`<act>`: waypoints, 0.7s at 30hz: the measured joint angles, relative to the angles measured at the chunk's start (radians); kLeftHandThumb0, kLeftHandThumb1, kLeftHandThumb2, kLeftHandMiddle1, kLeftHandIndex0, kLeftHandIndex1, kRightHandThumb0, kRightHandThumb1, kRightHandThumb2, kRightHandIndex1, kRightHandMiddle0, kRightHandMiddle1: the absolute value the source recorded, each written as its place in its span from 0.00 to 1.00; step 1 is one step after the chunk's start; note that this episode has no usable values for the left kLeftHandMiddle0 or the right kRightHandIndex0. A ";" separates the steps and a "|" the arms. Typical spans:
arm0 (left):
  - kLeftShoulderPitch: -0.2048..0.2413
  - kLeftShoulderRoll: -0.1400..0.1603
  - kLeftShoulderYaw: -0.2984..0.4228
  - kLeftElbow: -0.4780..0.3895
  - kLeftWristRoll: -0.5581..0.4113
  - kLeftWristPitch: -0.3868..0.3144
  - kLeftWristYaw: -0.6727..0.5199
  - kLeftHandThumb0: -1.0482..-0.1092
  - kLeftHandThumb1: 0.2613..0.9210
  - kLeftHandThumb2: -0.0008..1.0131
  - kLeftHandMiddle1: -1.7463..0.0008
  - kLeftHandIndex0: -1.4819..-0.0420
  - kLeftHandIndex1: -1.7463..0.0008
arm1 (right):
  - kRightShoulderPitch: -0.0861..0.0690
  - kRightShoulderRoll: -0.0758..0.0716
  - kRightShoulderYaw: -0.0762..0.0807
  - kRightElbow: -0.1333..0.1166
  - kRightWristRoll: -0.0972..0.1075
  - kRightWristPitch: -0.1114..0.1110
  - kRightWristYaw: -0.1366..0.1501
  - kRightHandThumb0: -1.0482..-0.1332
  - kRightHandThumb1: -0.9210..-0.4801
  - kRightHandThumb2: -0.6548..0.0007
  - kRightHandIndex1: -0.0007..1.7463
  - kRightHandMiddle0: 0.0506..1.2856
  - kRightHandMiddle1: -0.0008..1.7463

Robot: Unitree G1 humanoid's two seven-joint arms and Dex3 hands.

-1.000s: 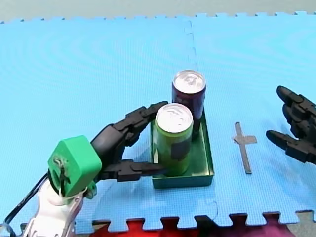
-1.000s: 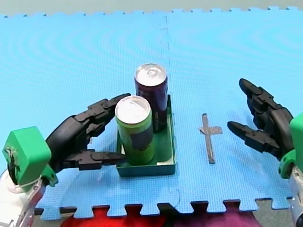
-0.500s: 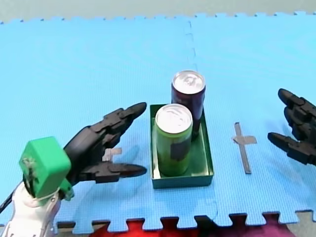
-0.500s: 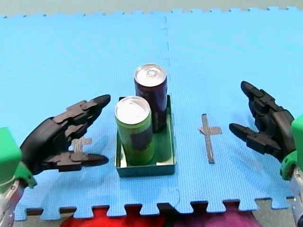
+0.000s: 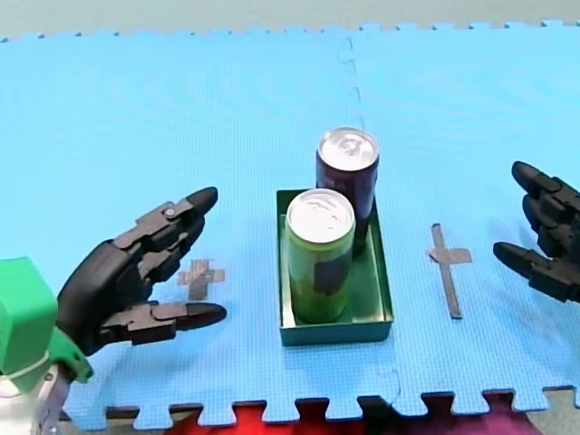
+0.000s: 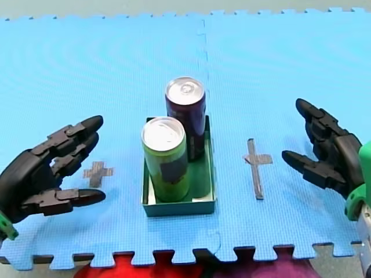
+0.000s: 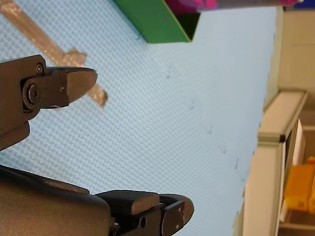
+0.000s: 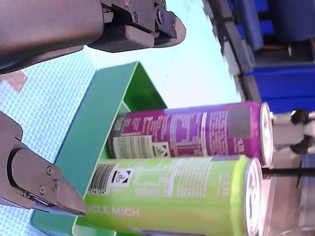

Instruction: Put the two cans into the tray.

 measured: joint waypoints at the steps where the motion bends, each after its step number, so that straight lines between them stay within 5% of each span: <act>1: 0.002 0.000 0.007 0.000 -0.004 0.000 0.000 0.00 0.64 0.00 0.99 0.86 0.99 | 0.000 0.000 0.000 0.000 0.000 0.000 0.000 0.00 0.00 0.70 0.00 0.16 0.00; 5: 0.003 -0.021 0.041 0.010 -0.024 -0.011 0.040 0.04 0.58 0.00 0.98 0.80 0.98 | 0.004 0.005 0.004 -0.007 -0.001 -0.001 -0.002 0.00 0.00 0.69 0.00 0.16 0.00; 7: -0.002 -0.058 0.064 0.025 -0.038 -0.033 0.093 0.48 0.48 0.00 0.99 0.74 0.98 | 0.012 0.017 0.011 -0.020 -0.008 -0.009 -0.016 0.00 0.00 0.70 0.00 0.17 0.00; 10: -0.011 -0.118 0.087 0.055 -0.044 -0.079 0.161 0.67 0.46 0.00 0.99 0.72 0.99 | 0.031 0.042 0.029 -0.054 -0.029 -0.046 -0.048 0.00 0.00 0.70 0.00 0.17 0.00; 14: -0.013 -0.149 0.096 0.075 -0.038 -0.115 0.195 0.69 0.47 0.01 0.99 0.71 0.99 | 0.070 0.069 0.054 -0.115 -0.063 -0.116 -0.105 0.00 0.00 0.72 0.00 0.18 0.00; 21: -0.012 -0.149 0.113 0.109 -0.034 -0.167 0.210 0.69 0.49 0.01 0.99 0.69 0.99 | 0.110 0.079 0.079 -0.177 -0.086 -0.125 -0.158 0.02 0.00 0.85 0.00 0.19 0.01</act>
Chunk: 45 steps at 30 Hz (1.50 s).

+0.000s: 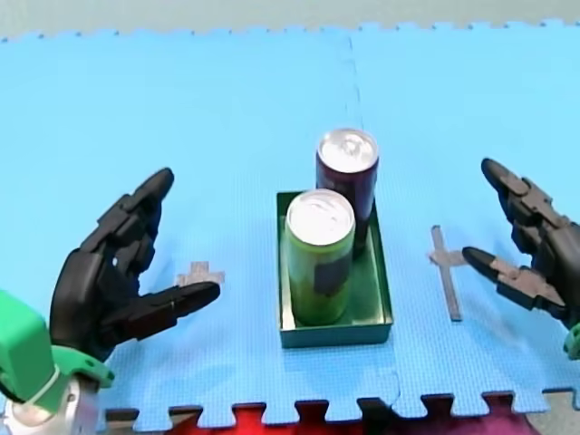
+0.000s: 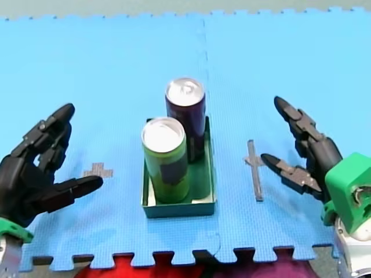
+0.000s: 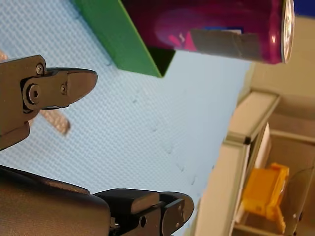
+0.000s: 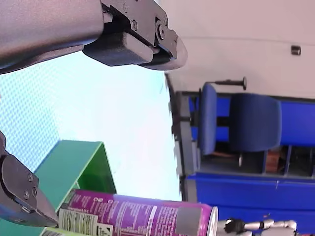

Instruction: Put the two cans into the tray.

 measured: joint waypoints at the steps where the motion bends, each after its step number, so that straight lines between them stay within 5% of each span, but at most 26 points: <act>1: -0.002 0.001 0.004 0.012 0.002 -0.013 0.002 0.69 0.49 0.01 0.99 0.69 0.99 | 0.003 0.001 0.001 -0.003 0.000 0.000 -0.002 0.04 0.00 0.88 0.00 0.20 0.01; 18: -0.043 0.034 0.042 0.159 0.000 -0.123 -0.041 0.62 0.52 0.00 1.00 0.68 1.00 | 0.008 -0.004 0.007 -0.001 -0.001 -0.006 -0.022 0.10 0.00 0.95 0.00 0.22 0.01; 25: -0.050 0.047 0.046 0.176 0.003 -0.123 -0.052 0.57 0.53 0.00 1.00 0.67 1.00 | 0.001 -0.011 0.007 0.011 -0.003 -0.029 -0.035 0.10 0.00 0.93 0.00 0.23 0.01; 32: -0.056 0.052 0.043 0.185 0.020 -0.108 -0.040 0.51 0.54 0.00 1.00 0.68 1.00 | -0.003 -0.013 -0.007 0.011 0.030 -0.051 -0.009 0.09 0.00 0.93 0.00 0.23 0.01; 45: -0.062 0.052 0.028 0.163 0.036 -0.085 -0.023 0.48 0.55 0.00 1.00 0.67 1.00 | 0.034 0.016 0.007 -0.064 0.027 -0.046 -0.030 0.08 0.00 0.97 0.01 0.25 0.00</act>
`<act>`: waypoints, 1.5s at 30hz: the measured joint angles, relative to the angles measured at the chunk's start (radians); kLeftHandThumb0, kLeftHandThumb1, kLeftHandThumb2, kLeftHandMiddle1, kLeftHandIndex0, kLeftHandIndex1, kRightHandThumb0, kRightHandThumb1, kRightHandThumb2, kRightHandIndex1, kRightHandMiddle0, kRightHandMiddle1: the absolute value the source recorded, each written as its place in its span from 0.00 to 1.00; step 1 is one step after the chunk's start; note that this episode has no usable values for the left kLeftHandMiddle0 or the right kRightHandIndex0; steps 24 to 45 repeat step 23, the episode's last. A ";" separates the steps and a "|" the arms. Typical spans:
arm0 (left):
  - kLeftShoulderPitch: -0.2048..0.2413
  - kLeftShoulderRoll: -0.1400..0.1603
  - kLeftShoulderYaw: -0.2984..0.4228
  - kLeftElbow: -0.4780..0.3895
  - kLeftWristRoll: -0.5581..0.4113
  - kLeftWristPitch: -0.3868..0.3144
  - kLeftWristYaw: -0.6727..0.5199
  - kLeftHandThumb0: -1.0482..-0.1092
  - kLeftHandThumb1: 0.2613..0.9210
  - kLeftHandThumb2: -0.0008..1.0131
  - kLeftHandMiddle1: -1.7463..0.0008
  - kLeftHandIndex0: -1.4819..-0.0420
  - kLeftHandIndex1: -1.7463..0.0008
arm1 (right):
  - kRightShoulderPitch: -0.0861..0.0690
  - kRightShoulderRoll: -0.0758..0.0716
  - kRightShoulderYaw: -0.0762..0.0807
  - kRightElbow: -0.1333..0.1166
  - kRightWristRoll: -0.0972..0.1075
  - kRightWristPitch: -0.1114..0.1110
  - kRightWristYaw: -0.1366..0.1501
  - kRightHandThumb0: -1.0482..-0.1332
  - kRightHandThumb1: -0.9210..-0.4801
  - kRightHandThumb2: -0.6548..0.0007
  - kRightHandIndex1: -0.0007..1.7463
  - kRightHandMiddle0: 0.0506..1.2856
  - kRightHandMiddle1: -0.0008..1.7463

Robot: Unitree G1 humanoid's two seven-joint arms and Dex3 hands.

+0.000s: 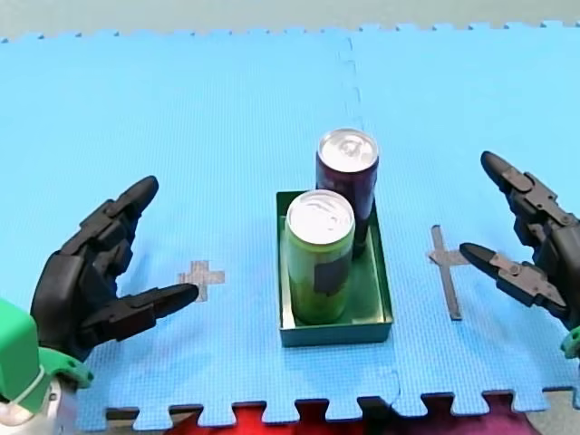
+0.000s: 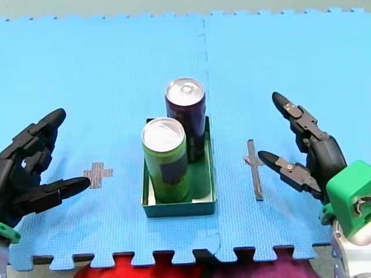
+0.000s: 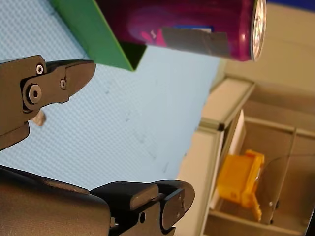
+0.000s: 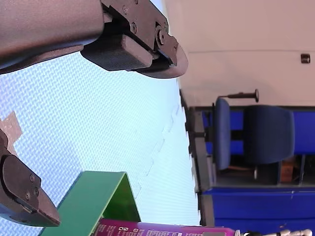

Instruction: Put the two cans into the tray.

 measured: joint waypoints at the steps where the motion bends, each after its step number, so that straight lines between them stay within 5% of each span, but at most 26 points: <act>1: 0.000 0.000 -0.001 0.000 0.002 0.000 0.004 0.48 0.55 0.00 1.00 0.67 1.00 | 0.003 0.001 0.000 -0.006 0.004 0.007 0.002 0.08 0.00 0.97 0.01 0.25 0.00; 17: -0.015 -0.004 -0.009 0.005 0.018 -0.011 0.012 0.44 0.57 0.00 1.00 0.67 1.00 | 0.033 0.021 0.021 -0.082 -0.005 0.063 -0.018 0.06 0.01 0.99 0.00 0.25 0.00; 23: -0.017 -0.011 -0.004 0.004 -0.008 -0.016 -0.030 0.45 0.57 0.00 1.00 0.67 1.00 | 0.034 0.021 0.027 -0.086 -0.011 0.081 -0.025 0.04 0.00 0.99 0.00 0.25 0.00; 45: -0.017 -0.011 -0.004 0.004 -0.008 -0.016 -0.030 0.45 0.57 0.00 1.00 0.67 1.00 | 0.034 0.021 0.027 -0.086 -0.011 0.081 -0.025 0.04 0.00 0.99 0.00 0.25 0.00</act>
